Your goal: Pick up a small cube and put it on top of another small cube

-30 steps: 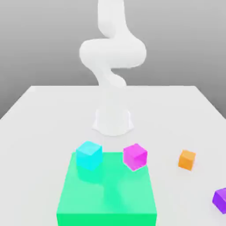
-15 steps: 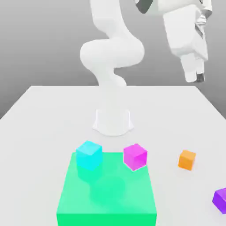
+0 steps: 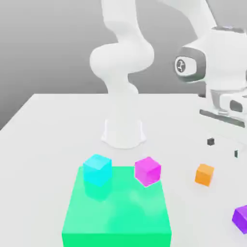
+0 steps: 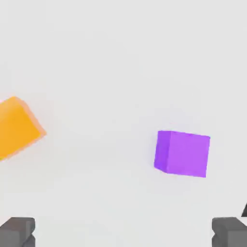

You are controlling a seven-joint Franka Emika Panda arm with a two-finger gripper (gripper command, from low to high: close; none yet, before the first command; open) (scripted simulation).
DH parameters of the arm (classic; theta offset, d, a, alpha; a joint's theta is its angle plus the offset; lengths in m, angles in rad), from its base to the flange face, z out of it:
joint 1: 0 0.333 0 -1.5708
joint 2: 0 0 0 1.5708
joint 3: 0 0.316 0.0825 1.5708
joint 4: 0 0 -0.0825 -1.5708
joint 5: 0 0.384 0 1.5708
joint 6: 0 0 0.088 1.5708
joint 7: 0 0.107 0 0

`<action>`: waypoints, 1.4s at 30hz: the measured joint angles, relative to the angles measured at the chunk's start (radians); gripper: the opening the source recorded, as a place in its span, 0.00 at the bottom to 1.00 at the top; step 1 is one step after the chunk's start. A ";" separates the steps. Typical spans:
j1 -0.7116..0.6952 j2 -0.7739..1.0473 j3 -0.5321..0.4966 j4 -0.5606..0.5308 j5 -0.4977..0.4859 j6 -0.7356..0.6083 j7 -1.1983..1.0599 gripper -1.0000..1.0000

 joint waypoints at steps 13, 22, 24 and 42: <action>0.079 0.369 0.040 -0.033 0.001 0.284 -0.270 0.00; 0.079 0.325 0.040 -0.041 0.002 0.246 -0.271 0.00; 0.079 0.258 0.040 -0.054 0.003 0.192 -0.272 0.00; -0.546 -0.335 -0.284 0.013 -0.182 -0.455 0.047 0.00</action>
